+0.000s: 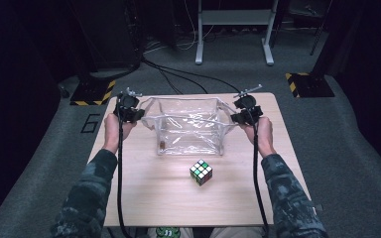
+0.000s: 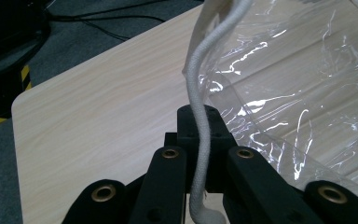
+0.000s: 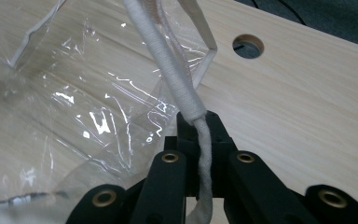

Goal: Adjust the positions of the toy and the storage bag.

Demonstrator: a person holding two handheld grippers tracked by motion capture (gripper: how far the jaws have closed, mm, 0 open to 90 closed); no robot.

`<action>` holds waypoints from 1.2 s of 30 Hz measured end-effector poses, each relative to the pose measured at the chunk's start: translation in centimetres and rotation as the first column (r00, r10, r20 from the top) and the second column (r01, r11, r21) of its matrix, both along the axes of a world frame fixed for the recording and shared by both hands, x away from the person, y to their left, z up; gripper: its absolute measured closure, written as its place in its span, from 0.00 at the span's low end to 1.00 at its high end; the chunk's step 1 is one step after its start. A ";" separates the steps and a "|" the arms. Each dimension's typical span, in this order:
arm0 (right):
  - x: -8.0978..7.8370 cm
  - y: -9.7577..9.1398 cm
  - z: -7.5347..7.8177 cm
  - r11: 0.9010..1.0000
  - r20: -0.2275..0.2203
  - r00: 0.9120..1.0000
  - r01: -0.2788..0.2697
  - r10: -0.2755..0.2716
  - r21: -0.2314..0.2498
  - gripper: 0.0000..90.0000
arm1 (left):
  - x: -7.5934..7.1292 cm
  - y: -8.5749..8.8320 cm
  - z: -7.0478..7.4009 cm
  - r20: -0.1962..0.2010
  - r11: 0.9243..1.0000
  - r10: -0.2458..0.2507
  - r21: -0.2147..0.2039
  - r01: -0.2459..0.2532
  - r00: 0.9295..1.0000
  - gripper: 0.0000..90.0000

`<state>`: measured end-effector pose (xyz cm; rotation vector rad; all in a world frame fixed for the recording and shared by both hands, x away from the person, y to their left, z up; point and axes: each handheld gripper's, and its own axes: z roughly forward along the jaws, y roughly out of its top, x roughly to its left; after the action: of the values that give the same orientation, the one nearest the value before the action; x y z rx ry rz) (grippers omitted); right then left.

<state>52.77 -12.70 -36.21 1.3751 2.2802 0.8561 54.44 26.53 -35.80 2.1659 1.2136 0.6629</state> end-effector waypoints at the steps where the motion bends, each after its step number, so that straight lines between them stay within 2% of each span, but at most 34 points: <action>1: -0.3 -0.4 0.1 1.000 -0.004 1.000 0.005 -0.005 0.000 0.98 | 0.2 -0.2 0.1 -0.007 1.000 -0.009 0.006 0.009 1.000 0.99; 6: -1.2 -2.0 0.0 0.999 -0.015 0.999 0.032 -0.032 0.003 0.98 | 0.8 -1.6 0.4 -0.027 0.999 -0.040 0.024 0.041 0.999 0.98; 11: -1.5 -2.7 -0.3 0.999 -0.039 0.998 0.041 -0.041 -0.005 0.98 | 1.1 -2.0 -0.3 -0.058 0.998 -0.051 0.018 0.052 0.997 0.98; 15: -1.0 -2.8 -1.0 0.999 -0.056 0.997 0.047 -0.048 -0.014 0.98 | 1.1 -2.0 -0.8 -0.081 0.998 -0.058 0.028 0.060 0.995 0.98; 17: -0.8 -2.7 -1.4 0.998 -0.055 0.997 0.052 -0.053 -0.018 0.98 | 1.1 -1.9 -1.1 -0.107 0.998 -0.056 0.027 0.059 0.993 0.98; 21: 0.0 -2.4 -1.9 0.998 -0.079 0.995 0.057 -0.059 -0.027 0.97 | 1.2 -1.6 -1.8 -0.155 0.998 -0.058 0.004 0.059 0.986 0.98; 26: 0.7 -2.3 -2.4 0.997 -0.088 0.993 0.079 -0.079 -0.008 0.95 | 1.2 -1.5 -2.1 -0.167 0.998 -0.055 -0.013 0.054 0.984 0.98; 27: 0.6 -2.2 -2.3 0.997 -0.086 0.993 0.078 -0.079 -0.013 0.92 | 1.1 -1.6 -2.0 -0.170 0.998 -0.055 -0.004 0.055 0.984 0.97; 29: 0.5 -2.1 -2.2 0.996 -0.072 0.993 0.087 -0.088 -0.013 0.82 | 1.0 -1.7 -1.9 -0.158 0.999 -0.036 0.009 0.038 0.987 0.86; 31: 0.3 -2.0 -2.0 0.995 -0.061 0.993 0.100 -0.100 -0.017 0.67 | 0.8 -1.8 -1.7 -0.147 1.000 -0.016 0.015 0.019 0.989 0.71; 32: 0.1 -1.9 -1.9 0.994 -0.055 0.992 0.109 -0.110 -0.024 0.61 | 0.6 -1.7 -1.5 -0.135 1.000 -0.008 0.008 0.009 0.991 0.59; 33: 0.0 -1.8 -1.8 0.993 -0.044 0.992 0.114 -0.116 -0.031 0.55 | 0.5 -1.7 -1.4 -0.127 1.000 -0.007 0.002 0.008 0.992 0.50; 36: -0.2 -1.6 -1.7 0.991 -0.032 0.991 0.128 -0.129 -0.023 0.39 | 0.0 -1.6 -0.9 -0.090 0.999 -0.001 -0.039 -0.003 0.996 0.33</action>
<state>52.53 -14.28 -37.93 1.5199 2.1907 0.7717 54.48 24.94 -36.68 2.1834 1.2640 0.5421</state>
